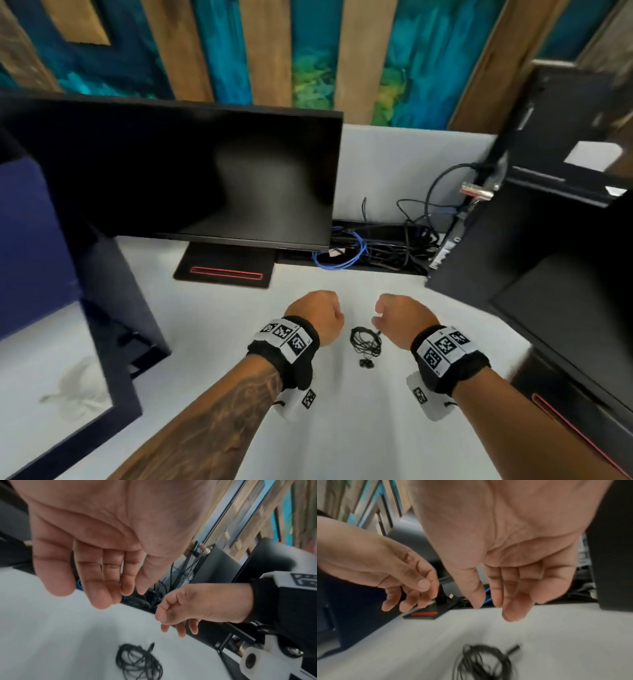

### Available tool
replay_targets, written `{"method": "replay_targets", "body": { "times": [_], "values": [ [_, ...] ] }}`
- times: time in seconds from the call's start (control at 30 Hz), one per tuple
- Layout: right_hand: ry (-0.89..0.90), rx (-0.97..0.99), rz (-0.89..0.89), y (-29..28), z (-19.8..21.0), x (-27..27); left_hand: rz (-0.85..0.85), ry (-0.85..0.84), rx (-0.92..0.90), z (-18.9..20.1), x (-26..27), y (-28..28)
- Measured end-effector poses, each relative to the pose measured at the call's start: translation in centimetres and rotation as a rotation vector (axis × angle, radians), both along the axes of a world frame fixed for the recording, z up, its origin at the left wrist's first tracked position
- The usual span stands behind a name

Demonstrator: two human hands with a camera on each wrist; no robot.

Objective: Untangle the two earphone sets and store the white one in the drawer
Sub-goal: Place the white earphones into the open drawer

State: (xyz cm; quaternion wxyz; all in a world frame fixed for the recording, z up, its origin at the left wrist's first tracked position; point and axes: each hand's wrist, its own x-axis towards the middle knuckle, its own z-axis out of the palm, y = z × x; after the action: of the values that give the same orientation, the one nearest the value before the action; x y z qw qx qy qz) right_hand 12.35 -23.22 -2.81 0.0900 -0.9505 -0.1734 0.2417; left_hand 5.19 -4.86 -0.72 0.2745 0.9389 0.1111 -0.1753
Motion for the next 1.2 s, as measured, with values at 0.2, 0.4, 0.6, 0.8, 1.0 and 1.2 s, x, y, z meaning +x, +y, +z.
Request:
{"method": "replay_targets", "body": {
  "times": [0.2,0.4,0.6,0.8,1.0,1.2],
  "values": [
    [0.053,-0.057,-0.033,-0.4,-5.5,0.5,-0.023,0.176,0.023,-5.6,1.8,-2.3],
    [0.049,0.042,0.078,0.7,-6.6,0.3,0.022,0.188,-0.071,-7.5,1.8,-2.9],
    [0.046,0.285,0.135,2.0,-3.6,0.2,0.069,0.082,-0.232,-5.1,1.3,-0.9],
    [-0.115,0.486,0.175,4.7,5.1,1.0,0.178,-0.227,-0.273,1.7,0.7,2.6],
    [-0.122,0.654,0.232,8.6,13.5,-0.4,0.295,-0.448,-0.189,9.3,-3.0,6.6],
    [-0.047,0.792,0.369,14.1,18.5,-4.6,0.391,-0.608,-0.068,15.4,-9.8,10.5]
  ]
}}
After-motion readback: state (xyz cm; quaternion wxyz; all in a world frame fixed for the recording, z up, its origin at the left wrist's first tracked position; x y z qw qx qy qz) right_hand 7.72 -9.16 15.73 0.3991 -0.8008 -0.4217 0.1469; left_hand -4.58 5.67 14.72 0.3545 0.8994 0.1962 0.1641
